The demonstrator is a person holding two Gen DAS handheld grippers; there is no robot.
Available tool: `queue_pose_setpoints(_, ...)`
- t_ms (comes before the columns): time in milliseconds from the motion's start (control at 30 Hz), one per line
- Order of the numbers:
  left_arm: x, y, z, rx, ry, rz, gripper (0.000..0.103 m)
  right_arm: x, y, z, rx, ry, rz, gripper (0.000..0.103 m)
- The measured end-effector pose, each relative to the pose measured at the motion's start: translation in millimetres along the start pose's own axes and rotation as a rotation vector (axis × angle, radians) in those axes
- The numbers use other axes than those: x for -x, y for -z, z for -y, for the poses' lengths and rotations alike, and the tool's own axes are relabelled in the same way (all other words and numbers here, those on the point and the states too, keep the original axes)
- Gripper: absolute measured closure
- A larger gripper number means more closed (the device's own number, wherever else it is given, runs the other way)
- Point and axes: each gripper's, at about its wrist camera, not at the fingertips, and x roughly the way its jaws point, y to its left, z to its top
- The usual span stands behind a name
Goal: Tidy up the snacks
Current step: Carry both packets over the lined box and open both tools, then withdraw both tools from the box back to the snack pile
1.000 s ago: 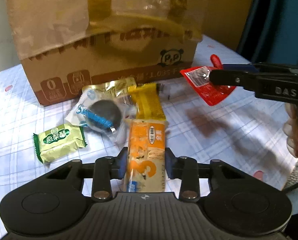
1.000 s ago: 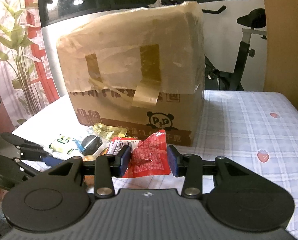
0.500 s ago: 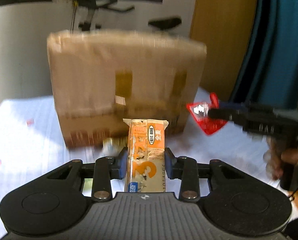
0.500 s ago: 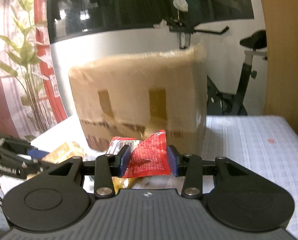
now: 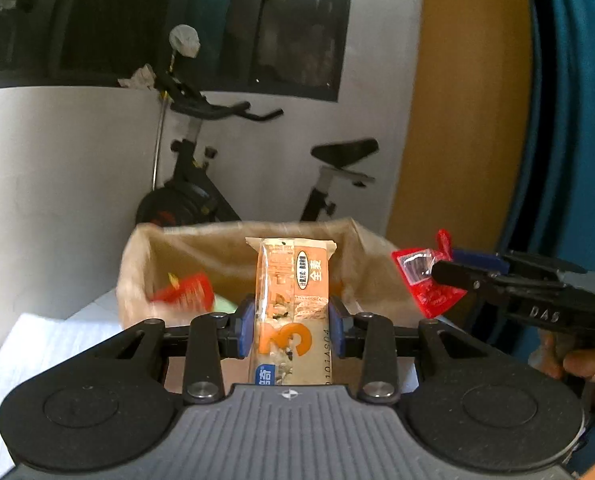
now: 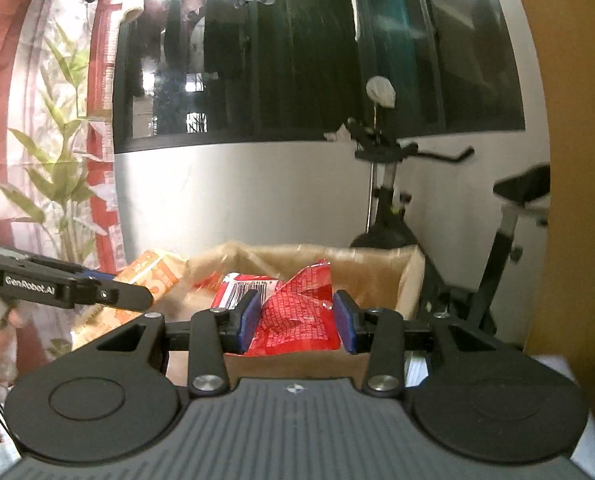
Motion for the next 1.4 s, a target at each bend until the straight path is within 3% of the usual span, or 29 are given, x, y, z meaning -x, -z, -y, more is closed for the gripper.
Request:
queue_pose_setpoints(233, -61.7, -41.6, -13.7, 0.027, -0.037, -0.027, 0.064, -74.1, -24.4, 16.3, 0.045, 0.073, -0.075, 0.060)
queue_pose_setpoints(467, -90.4, -39.0, -23.9, 0.018, -0.078, -0.090, 0.064, -116.7, -8.7, 23.1, 0.048, 0.125, -0.212, 0.060)
queue_pose_setpoints(500, -91.8, -37.0, -25.3, 0.021, -0.070, -0.091, 0.059, -118.2, -6.3, 23.4, 0.046, 0.127, -0.222, 0.058)
queue_pose_setpoints(533, -92.3, -35.9, -28.5, 0.023, -0.066, -0.096, 0.046, -119.9, -4.6, 23.8, 0.039, 0.128, -0.235, 0.057)
queue_pose_setpoints(633, -90.1, -33.4, -30.2, 0.015, -0.068, -0.103, 0.030, -119.9, -0.4, 28.2, 0.001, 0.140, -0.259, 0.047)
queue_pose_setpoints(800, -77.7, -33.6, -24.9, -0.035, -0.088, -0.085, 0.022, -107.5, -3.1, 28.4, -0.045, 0.108, -0.235, 0.028)
queue_pose_setpoints(900, -66.3, -31.4, -22.8, -0.018, -0.106, -0.067, 0.019, -95.8, -5.2, 19.9, -0.035, 0.091, -0.215, 0.023)
queue_pose_setpoints(1400, 7.0, 7.1, -20.6, 0.085, -0.194, -0.036, 0.018, -36.2, 13.8, -14.2, -0.135, 0.083, -0.118, 0.022)
